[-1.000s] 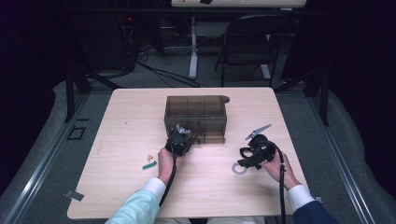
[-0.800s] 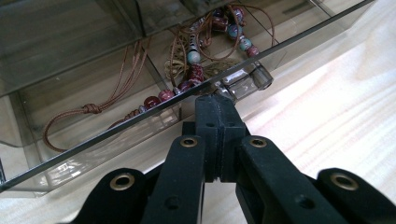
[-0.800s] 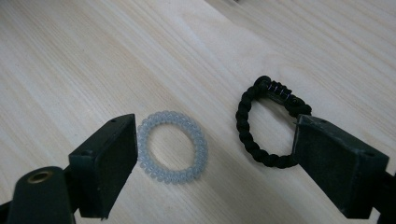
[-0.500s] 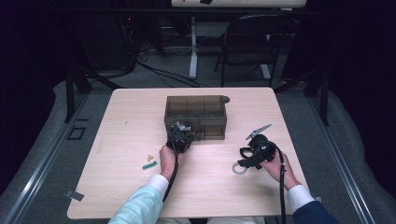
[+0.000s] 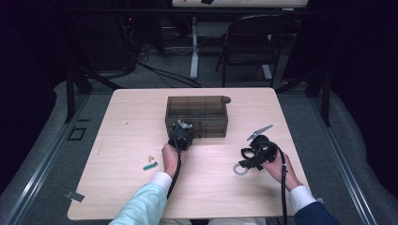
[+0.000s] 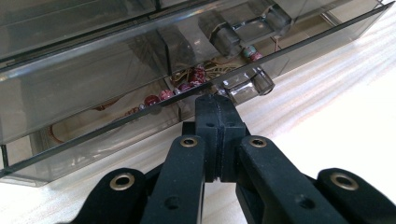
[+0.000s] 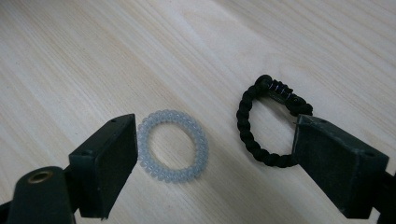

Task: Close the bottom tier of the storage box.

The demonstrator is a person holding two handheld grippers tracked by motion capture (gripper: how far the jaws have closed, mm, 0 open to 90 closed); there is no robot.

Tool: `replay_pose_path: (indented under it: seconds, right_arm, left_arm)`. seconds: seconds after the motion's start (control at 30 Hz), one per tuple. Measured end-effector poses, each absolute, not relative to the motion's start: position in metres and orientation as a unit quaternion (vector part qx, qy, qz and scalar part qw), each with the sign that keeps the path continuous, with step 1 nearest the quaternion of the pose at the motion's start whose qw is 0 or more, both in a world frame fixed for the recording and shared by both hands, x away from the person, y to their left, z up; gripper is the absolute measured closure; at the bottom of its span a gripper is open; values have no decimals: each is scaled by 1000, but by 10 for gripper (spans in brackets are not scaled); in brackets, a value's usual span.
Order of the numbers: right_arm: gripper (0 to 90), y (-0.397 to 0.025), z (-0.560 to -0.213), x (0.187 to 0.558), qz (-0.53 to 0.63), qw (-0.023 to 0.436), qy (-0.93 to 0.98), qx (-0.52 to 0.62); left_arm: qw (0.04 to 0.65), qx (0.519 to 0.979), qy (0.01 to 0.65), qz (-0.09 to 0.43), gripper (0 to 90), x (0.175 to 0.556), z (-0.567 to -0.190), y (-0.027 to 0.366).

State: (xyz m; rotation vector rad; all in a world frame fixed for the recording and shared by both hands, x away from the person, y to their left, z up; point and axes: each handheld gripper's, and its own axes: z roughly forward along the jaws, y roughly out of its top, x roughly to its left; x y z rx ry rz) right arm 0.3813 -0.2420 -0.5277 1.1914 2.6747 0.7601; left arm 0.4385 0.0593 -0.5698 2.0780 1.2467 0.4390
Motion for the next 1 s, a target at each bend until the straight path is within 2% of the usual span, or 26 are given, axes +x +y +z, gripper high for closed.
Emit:
replay_pose_path:
  seconds: [0.67, 0.83, 0.97, 1.0]
  right_arm:
    - [139, -242, -528, 382, 250, 58, 883, 392]
    - [139, -243, -528, 382, 250, 60, 883, 393]
    - [139, -242, -528, 383, 250, 59, 883, 393]
    - [139, -242, -528, 382, 253, 57, 881, 394]
  left_arm:
    - [332, 789, 486, 175, 900, 443, -570, 57]
    - [338, 790, 484, 163, 823, 437, -568, 61]
    - [337, 792, 484, 155, 719, 432, -569, 64]
    - [339, 790, 487, 154, 667, 431, -569, 65]
